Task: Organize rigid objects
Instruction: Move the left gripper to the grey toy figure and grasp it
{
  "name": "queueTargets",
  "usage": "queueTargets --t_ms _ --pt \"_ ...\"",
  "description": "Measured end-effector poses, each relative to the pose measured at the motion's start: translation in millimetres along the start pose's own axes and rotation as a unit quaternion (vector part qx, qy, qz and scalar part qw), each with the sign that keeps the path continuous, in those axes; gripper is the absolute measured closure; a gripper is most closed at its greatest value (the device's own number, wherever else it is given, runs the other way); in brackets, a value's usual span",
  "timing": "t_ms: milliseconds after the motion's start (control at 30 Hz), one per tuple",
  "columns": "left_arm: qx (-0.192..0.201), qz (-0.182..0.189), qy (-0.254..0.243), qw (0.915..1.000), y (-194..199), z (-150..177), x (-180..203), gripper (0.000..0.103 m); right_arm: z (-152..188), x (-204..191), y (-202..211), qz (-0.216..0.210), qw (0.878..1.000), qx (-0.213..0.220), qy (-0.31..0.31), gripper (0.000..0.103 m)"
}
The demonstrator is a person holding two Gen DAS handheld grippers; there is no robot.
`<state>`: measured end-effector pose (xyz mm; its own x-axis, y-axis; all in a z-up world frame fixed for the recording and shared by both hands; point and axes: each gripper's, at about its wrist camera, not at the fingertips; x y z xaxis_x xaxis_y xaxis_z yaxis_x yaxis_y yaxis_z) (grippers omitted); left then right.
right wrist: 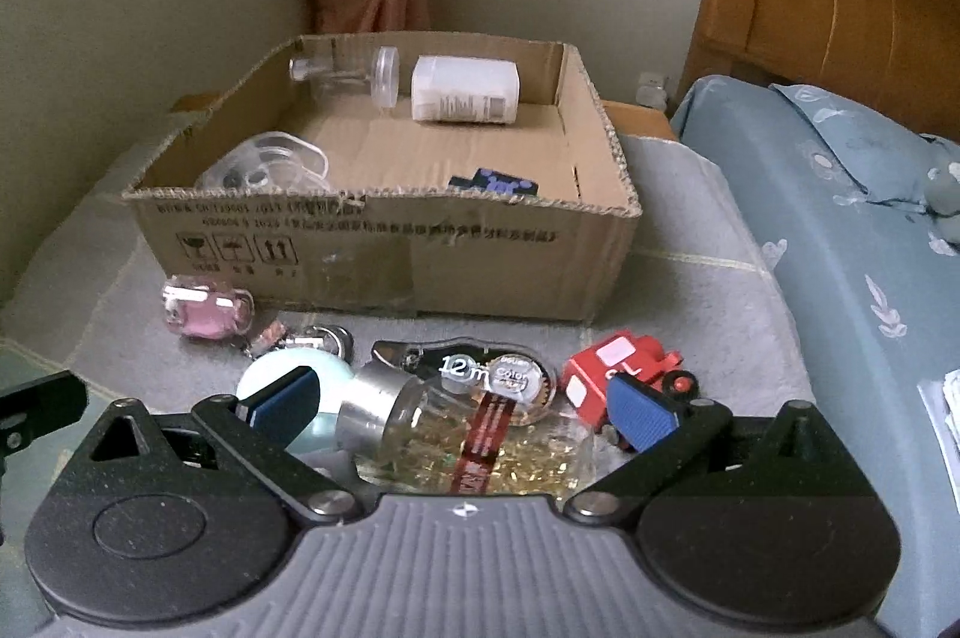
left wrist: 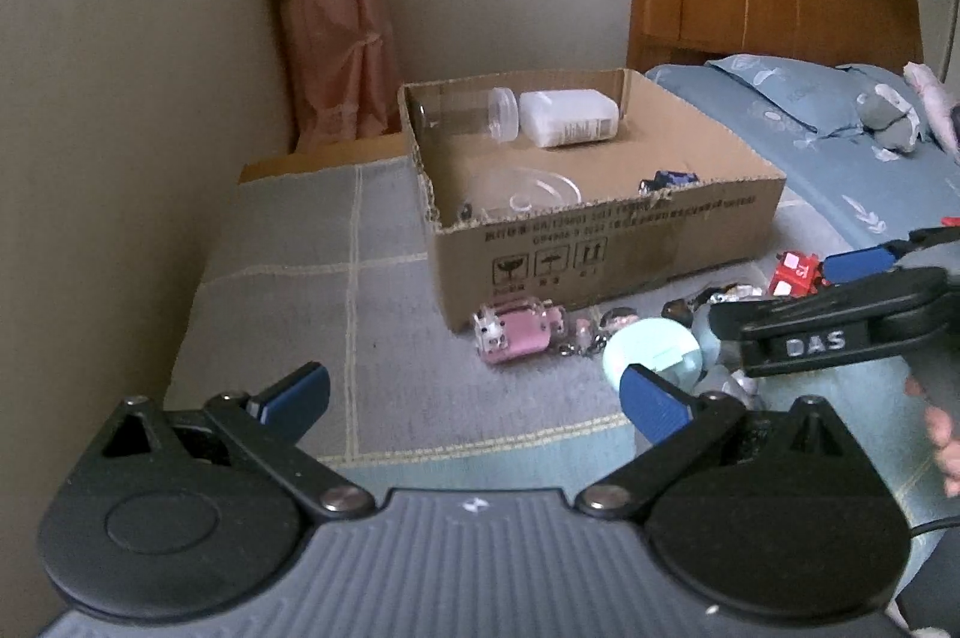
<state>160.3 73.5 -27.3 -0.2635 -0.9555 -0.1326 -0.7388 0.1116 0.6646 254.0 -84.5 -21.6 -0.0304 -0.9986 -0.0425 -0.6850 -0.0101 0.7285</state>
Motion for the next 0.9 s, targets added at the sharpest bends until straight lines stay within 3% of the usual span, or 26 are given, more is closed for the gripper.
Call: queueTargets --t_ms 100,433,700,900 --pt "-0.002 0.003 -0.002 1.0000 0.6 2.3 1.6 0.001 3.0 -0.3 -5.4 0.021 1.000 0.000 -0.001 0.000" --pt "-0.013 0.029 -0.011 0.9994 -7.5 2.5 11.3 0.001 21.6 26.1 1.7 0.022 0.999 -0.018 -0.030 0.000" --pt "-0.005 0.107 -0.053 0.9928 -11.5 0.7 40.1 0.001 37.8 49.4 2.8 0.016 0.999 -0.024 -0.036 0.000" --pt "-0.012 0.126 -0.077 0.9889 -23.2 -0.8 65.7 0.001 53.3 56.5 -1.5 -0.006 1.000 -0.029 0.002 0.000"
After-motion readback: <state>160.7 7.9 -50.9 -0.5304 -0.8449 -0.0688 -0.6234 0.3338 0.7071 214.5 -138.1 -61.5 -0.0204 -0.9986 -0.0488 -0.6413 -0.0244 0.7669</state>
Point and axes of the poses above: each gripper's, at about its wrist camera, not at the fingertips, and y roughly against the way its jaws point, x to its right, z to its underside, and after that the axes turned 8 degrees about -y, right-handed
